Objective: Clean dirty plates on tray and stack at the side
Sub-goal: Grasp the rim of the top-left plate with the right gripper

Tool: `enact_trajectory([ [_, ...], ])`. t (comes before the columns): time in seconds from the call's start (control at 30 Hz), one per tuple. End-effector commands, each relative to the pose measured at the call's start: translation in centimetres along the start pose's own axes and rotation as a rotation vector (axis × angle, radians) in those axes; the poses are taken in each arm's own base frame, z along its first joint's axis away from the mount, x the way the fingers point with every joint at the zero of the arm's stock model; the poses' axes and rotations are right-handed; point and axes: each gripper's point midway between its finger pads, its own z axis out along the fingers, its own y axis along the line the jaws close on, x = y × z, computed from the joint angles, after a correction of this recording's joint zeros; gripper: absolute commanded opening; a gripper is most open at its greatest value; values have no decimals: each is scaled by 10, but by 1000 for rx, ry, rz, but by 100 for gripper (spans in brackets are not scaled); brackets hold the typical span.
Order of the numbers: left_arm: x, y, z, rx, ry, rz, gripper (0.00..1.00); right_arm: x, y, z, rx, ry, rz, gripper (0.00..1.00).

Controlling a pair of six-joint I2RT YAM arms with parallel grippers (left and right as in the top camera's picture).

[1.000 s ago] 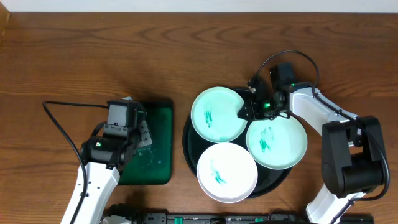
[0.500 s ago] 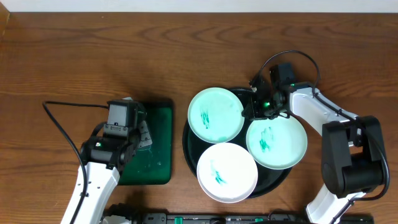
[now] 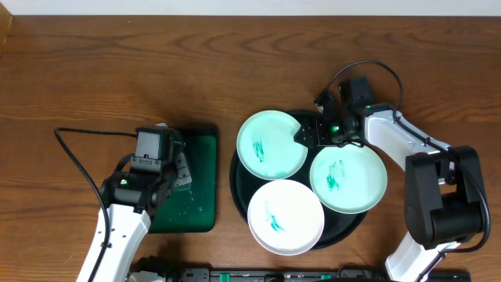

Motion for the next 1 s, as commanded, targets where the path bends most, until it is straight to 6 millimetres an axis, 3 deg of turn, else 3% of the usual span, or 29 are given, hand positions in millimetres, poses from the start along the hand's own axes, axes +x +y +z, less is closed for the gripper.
enact_trajectory([
  [0.0,-7,-2,-5,4,-22,-3,7,4,3,7,-2,10,-4,72],
  [0.23,-7,-2,-5,4,-22,-3,7,8,13,20,-17,-5,-22,68],
  [0.37,-8,-2,-5,4,-22,-3,7,19,9,29,-21,-9,26,66],
  [0.57,-8,-2,-5,4,-22,-3,7,28,3,33,-12,-5,71,39],
  [0.97,-8,-2,-5,4,-22,-3,7,29,6,33,-33,0,85,33],
])
